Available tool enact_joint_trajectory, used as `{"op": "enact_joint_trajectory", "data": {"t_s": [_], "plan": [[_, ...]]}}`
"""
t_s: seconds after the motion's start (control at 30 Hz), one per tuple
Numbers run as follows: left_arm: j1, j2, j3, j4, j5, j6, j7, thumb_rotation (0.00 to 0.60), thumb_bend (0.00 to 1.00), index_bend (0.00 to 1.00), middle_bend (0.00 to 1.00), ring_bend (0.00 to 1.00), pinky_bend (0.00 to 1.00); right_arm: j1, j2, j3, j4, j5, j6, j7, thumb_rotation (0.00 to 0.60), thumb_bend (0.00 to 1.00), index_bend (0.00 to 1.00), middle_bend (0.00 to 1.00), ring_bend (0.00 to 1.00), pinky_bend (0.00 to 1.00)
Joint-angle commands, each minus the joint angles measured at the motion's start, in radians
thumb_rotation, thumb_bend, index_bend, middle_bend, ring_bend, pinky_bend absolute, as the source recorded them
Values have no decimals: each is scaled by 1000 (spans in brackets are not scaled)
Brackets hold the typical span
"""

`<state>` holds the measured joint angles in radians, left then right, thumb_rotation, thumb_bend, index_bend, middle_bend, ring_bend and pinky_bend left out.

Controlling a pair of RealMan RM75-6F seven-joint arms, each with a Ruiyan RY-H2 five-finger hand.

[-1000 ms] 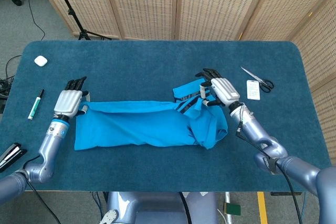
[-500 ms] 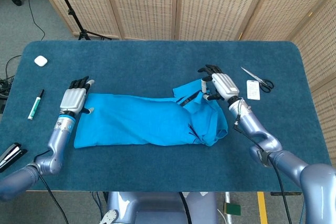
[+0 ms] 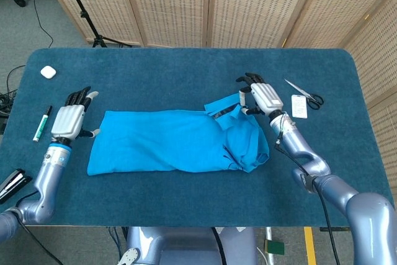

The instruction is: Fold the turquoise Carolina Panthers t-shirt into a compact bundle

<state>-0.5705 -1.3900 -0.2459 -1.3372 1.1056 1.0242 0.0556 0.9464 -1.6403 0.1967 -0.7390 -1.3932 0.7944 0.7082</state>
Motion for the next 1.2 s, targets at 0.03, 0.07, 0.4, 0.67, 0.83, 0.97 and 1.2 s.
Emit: {"op": "enact_joint_trajectory", "data": {"t_s": [0.03,0.07,0.4,0.67,0.83,0.97,1.2], "plan": [[54,63,13,-73,19,62,-9,600,158,0,0,0,0,17,-21,12,42,15,-21,-33,600,552,700,200,0,0],[66,77,16,-89,20,75,-10,600,159,0,0,0,0,23,-29,19,58,24,-34,-41,600,551,700,200,0,0],[100,114,40,-147,34,97,-9,600,165,0,0,0,0,70,-105,76,184,136,-180,-168,600,130,41,2,0,0],[103,111,44,-156,35,97,-3,600,166,0,0,0,0,96,-180,204,296,318,-183,-377,600,0,0,0,0,0],[107,113,49,-165,44,102,-5,600,169,0,0,0,0,108,-183,262,309,411,-208,-482,600,0,0,0,0,0],[113,118,52,-169,53,109,-10,600,169,0,0,0,0,105,-189,289,315,447,-153,-551,600,0,0,0,0,0],[123,127,59,-190,66,120,-12,600,171,0,0,0,0,115,-197,334,315,527,-156,-671,600,0,0,0,0,0]]}}
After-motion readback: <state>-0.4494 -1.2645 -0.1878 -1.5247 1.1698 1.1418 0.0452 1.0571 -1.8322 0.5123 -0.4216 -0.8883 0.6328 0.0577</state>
